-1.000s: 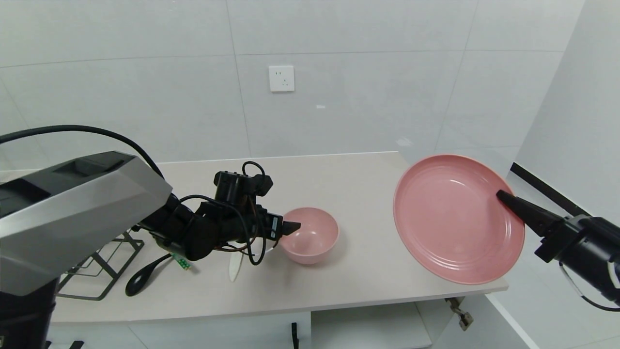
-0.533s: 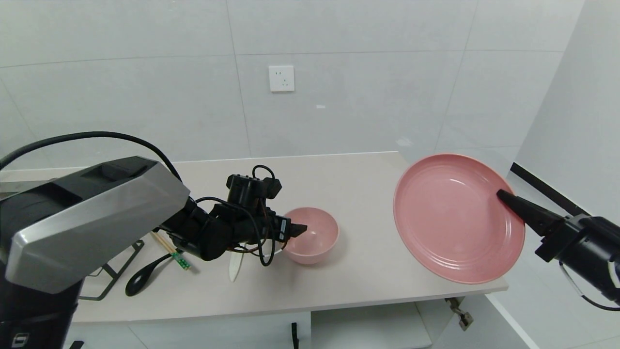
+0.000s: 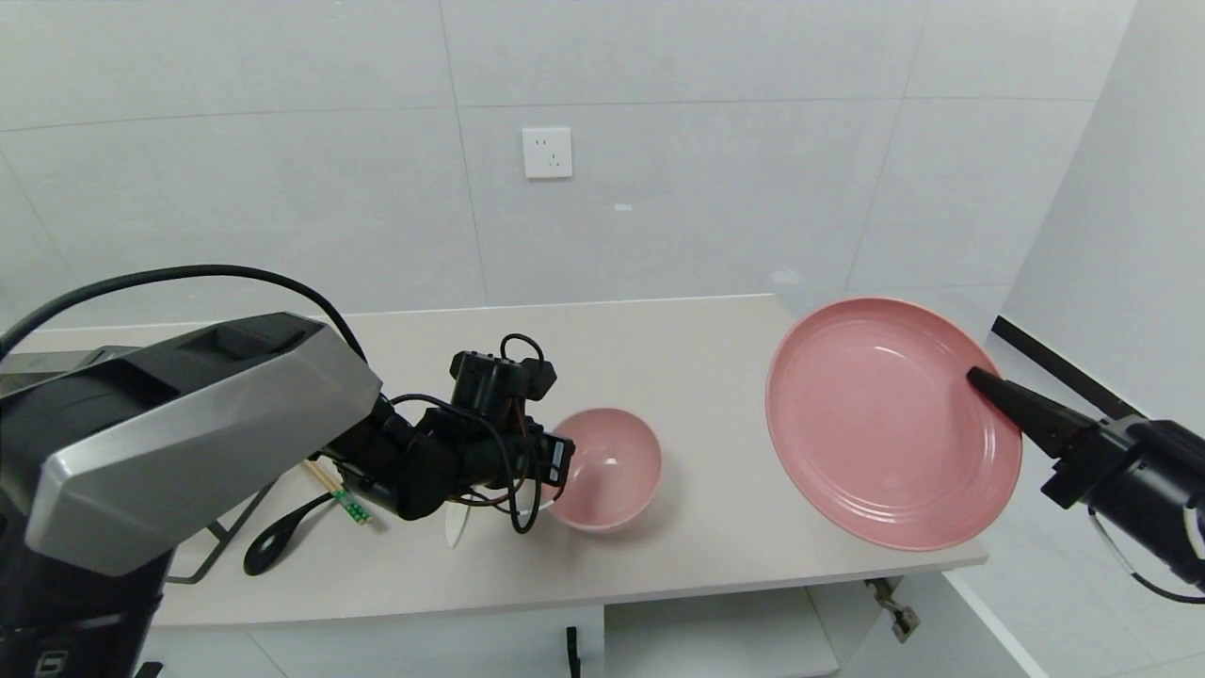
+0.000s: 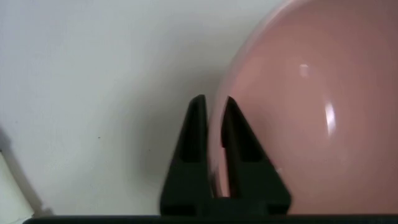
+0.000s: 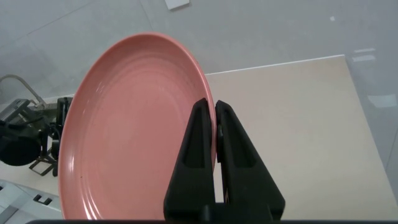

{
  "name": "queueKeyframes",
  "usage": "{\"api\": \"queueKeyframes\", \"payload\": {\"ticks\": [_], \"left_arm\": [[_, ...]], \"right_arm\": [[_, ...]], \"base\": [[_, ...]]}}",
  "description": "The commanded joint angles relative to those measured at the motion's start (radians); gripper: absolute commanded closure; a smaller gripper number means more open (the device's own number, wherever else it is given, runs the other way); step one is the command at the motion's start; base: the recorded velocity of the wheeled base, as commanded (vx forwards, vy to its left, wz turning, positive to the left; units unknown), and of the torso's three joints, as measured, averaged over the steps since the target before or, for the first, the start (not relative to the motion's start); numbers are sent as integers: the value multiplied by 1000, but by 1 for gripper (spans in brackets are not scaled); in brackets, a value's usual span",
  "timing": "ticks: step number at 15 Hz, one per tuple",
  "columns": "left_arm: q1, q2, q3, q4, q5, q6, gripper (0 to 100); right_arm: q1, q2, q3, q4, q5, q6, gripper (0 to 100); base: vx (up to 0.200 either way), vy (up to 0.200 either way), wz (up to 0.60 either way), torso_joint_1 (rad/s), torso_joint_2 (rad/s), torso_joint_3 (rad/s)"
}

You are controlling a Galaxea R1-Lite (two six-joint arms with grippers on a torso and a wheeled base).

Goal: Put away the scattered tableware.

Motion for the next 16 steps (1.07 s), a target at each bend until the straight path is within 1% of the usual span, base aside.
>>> {"api": "queueKeyframes", "payload": {"ticks": [1, 3, 6, 8, 10, 11, 12, 13, 14, 16], "left_arm": [[1, -20, 8, 1, 4, 1, 100], [1, -50, 8, 1, 17, 1, 100], [3, -96, 31, 1, 21, 1, 100], [6, -159, 91, -21, 30, 3, 100], [10, -231, 165, -70, 30, 4, 100], [12, -247, 182, -78, 30, 3, 100], [12, -311, 232, -93, 28, -2, 100], [12, -374, 287, -105, 27, -9, 100], [10, -438, 346, -125, 24, -29, 100], [12, -564, 444, -140, 17, -49, 100]], "right_arm": [[0, 0, 1, -1, 0, -12, 100], [0, 0, 1, -1, 0, -29, 100], [0, -3, 1, -1, 0, -32, 100], [0, -5, 1, -1, 0, -35, 100], [0, -11, -1, -1, 2, -35, 100], [2, -14, -1, -1, 2, -35, 100], [19, -19, -1, -1, 3, -43, 100], [28, -28, -1, -1, 9, -60, 100], [30, -29, -3, -1, 9, -63, 100], [30, -43, -32, -1, 9, -64, 100]], "base": [[0, 0, 0, 0, 0, 0], [0, 0, 0, 0, 0, 0], [0, 0, 0, 0, 0, 0], [0, 0, 0, 0, 0, 0], [0, 0, 0, 0, 0, 0], [0, 0, 0, 0, 0, 0], [0, 0, 0, 0, 0, 0], [0, 0, 0, 0, 0, 0], [0, 0, 0, 0, 0, 0], [0, 0, 0, 0, 0, 0]]}}
